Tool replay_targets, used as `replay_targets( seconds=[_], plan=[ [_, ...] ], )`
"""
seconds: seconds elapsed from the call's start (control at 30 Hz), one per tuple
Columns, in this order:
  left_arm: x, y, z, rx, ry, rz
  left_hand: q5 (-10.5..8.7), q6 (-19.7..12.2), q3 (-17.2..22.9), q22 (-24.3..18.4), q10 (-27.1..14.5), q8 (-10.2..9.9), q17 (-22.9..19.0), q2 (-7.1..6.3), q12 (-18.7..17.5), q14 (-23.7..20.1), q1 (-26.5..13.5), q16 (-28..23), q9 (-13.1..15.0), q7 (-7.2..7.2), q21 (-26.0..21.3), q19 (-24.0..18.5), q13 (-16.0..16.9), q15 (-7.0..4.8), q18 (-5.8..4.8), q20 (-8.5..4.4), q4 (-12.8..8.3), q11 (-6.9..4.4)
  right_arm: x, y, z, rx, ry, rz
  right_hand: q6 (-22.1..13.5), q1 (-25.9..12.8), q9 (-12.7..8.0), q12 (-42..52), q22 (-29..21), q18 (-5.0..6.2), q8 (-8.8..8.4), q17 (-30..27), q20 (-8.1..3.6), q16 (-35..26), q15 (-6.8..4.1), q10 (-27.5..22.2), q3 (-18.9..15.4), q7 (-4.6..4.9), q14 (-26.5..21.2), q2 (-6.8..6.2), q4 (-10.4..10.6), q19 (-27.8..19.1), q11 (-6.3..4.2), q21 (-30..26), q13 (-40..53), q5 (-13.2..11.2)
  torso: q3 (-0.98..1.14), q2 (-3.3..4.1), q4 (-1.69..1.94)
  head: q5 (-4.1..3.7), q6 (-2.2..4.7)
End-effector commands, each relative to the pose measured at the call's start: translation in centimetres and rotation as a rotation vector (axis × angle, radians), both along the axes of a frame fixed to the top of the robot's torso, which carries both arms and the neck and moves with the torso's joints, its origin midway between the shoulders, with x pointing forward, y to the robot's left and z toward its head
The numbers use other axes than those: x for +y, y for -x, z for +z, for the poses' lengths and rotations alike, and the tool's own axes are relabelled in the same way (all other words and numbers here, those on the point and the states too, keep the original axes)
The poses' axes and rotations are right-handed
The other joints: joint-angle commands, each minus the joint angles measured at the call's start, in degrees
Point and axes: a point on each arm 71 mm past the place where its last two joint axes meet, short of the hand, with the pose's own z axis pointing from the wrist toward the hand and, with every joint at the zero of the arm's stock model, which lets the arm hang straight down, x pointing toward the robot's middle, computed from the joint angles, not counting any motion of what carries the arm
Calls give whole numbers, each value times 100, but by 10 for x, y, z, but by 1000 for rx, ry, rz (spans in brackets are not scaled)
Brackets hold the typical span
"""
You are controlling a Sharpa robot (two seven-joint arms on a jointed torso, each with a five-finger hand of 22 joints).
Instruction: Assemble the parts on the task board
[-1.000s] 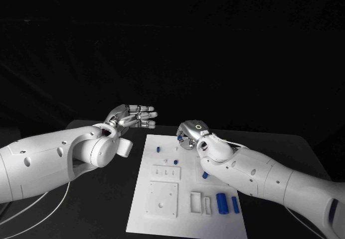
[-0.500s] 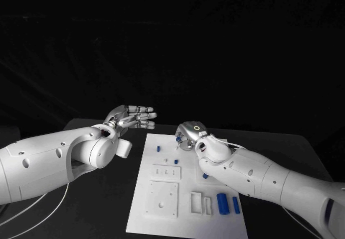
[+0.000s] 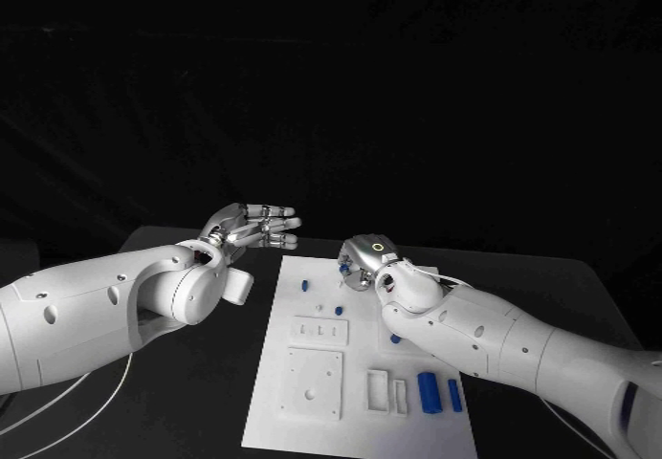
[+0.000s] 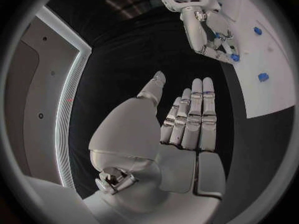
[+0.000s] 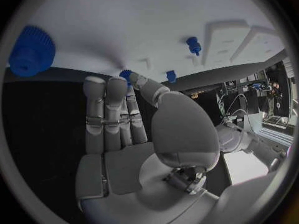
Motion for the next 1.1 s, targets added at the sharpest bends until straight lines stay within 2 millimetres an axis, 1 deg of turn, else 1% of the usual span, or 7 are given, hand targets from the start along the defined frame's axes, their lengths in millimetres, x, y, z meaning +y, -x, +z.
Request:
replay_targets(
  seconds=[0.03, 0.2, 0.33, 0.47, 0.6, 0.9, 1.1],
  plan=[
    [-2, 0, 3, -12, 5, -17, -4, -23, 17, -5, -36, 2, 0, -45, -4, -7, -3, -12, -3, -1, 32, -38, 0, 35, 9, -3, 11, -8, 3, 1, -4, 27, 29, 12, 5, -7, 8, 13, 10, 29, 37, -4, 10, -13, -34, -27, -34, -4, -7, -8, -2, 44, -9, -28, 8, 12, -3, 4, -1, 5, -17],
    [-2, 0, 3, -12, 5, -15, -4, -23, 17, -5, -36, 2, 0, -45, -4, -7, -3, -12, -3, -1, 32, -38, 0, 35, 9, -3, 11, -8, 1, 0, -4, 31, 25, 9, -68, -33, -4, 13, 13, 30, 33, -16, 28, -32, -9, -118, -49, 15, -10, -23, 9, 46, 18, -135, 6, -38, -10, 1, -13, 12, -14],
    [-1, 0, 3, -12, 4, -14, -4, -23, 17, -5, -36, 2, 0, -45, -4, -7, -3, -12, -3, -1, 32, -38, 0, 35, 9, -3, 11, -8, 1, 0, -4, 29, -4, 12, -533, -146, -45, 20, -128, 92, 24, -82, 155, -123, 138, -684, -141, 135, -8, -246, 46, 0, 194, -517, -2, -111, -15, 4, -19, 20, -4],
    [-1, 0, 3, -11, 4, -13, -8, -45, 17, -6, -51, 1, -1, -52, -6, -14, -1, -14, -4, 2, 30, -41, 0, 39, 9, -1, 12, -4, 0, 1, -1, 11, -40, 16, -1135, 343, -49, 35, -549, 320, 38, -245, 328, -310, 282, -1747, -1383, 99, 11, -368, 373, 71, 424, -1259, -6, -206, -12, 2, -17, 22, 7],
    [1, -1, 3, -11, 3, -8, -8, -45, 17, -6, -51, 1, -1, -52, -6, -14, -1, -14, -4, 2, 30, -41, 0, 39, 9, -1, 12, -4, -4, 3, 3, -6, -64, 19, -1347, 628, -56, -13, -678, 395, 27, -286, 348, -330, 293, -2338, -1585, -17, 1, -578, 818, 159, 479, -1493, -34, -184, -7, -2, -27, 21, 29],
    [5, -1, 3, -11, 1, 1, -11, -54, 24, -6, -56, 0, 0, -55, -5, -15, 10, -13, -5, 3, 30, -42, 1, 38, 10, -1, 6, -2, -37, 6, 25, -12, -119, -36, -1033, 435, -54, 11, -517, 297, 26, -256, 264, -280, 207, -1329, -800, 126, 13, -441, 231, 176, 344, -1417, -10, -148, 1, -20, -105, 47, 93],
    [7, -1, 2, -11, 0, 5, -11, -54, 24, -6, -56, 0, 0, -55, -5, -15, 10, -13, -5, 3, 30, -42, 1, 38, 10, -1, 6, -2, -83, 1, 41, 99, -236, -107, -920, 31, -46, 39, -380, 169, 33, -185, 82, -226, 0, -228, -458, 120, 15, -422, 283, 203, 69, -1265, 15, 54, 26, -46, -186, 68, 145]
  ],
)
